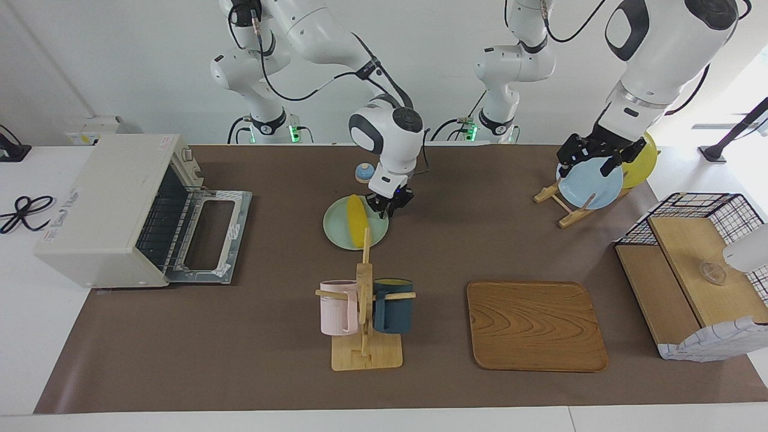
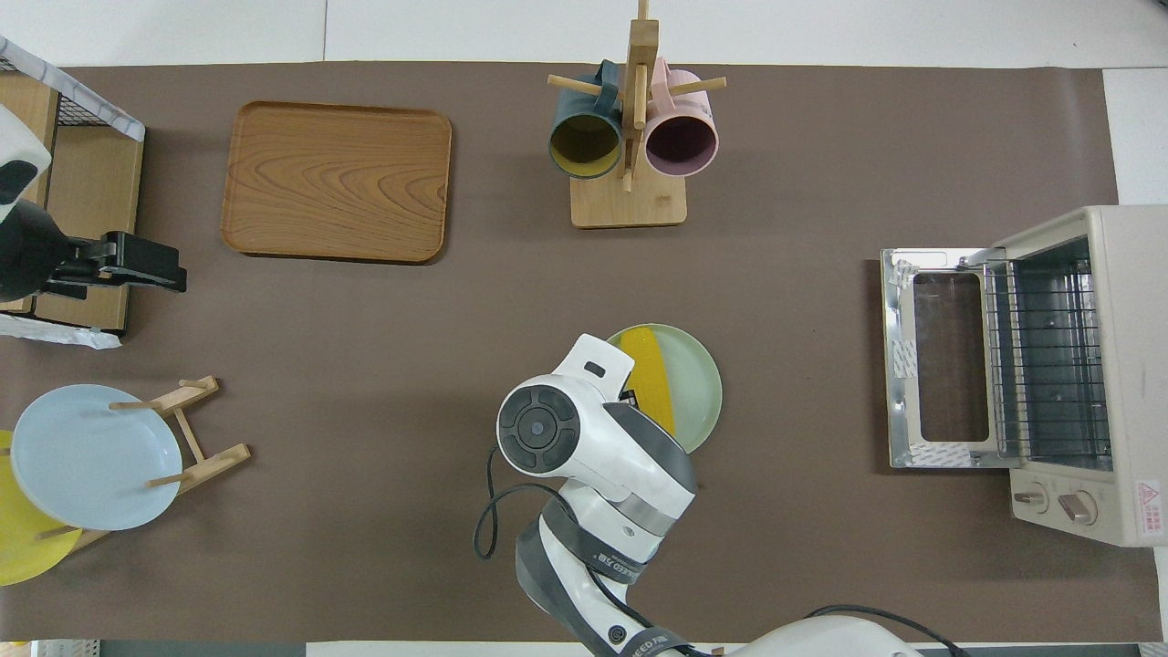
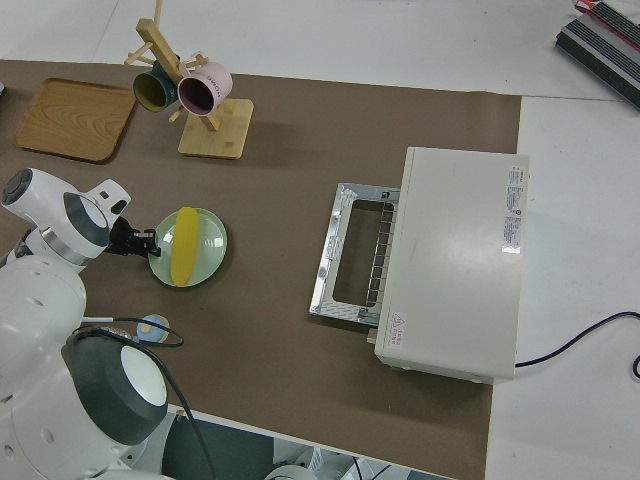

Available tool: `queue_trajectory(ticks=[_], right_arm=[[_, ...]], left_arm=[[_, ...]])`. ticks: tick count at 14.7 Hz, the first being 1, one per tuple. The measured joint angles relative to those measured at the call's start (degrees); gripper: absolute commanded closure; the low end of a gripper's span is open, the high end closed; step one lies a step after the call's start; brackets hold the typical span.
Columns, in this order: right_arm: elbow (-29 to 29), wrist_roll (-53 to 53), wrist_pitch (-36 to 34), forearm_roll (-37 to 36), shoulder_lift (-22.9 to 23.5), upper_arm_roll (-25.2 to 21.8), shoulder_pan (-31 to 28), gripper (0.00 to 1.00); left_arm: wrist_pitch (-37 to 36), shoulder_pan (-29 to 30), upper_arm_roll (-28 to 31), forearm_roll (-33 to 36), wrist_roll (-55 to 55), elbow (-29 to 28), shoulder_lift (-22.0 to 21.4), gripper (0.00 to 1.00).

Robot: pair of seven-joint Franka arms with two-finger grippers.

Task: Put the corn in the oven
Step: 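Grasp the green plate rim with the right gripper and lift it, then carry the plate with corn toward the open oven with the right gripper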

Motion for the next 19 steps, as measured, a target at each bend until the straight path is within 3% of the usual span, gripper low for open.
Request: queue_trajectory(ticks=[2, 8, 13, 19], right_arm=[[-0.3, 0.0, 0.0, 0.0, 0.0, 0.0, 0.0, 1.0], [-0.6, -0.2, -0.9, -4.1, -1.3, 0.0, 0.0, 1.0], [4.3, -6.2, -9.6, -7.7, -1.8, -0.2, -2.6, 1.0], [5.4, -18.1, -19.5, -7.7, -9.4, -0.4, -10.7, 1.0]], left_arm=[[0.6, 0.0, -0.1, 0.0, 0.0, 0.0, 0.0, 0.0], [0.8, -0.1, -0.6, 0.0, 1.2, 0.0, 0.0, 0.0], [0.3, -0.6, -0.8, 0.0, 1.6, -0.2, 0.0, 0.0], [-0.6, -0.7, -1.3, 2.0, 1.7, -0.3, 0.0, 0.0]])
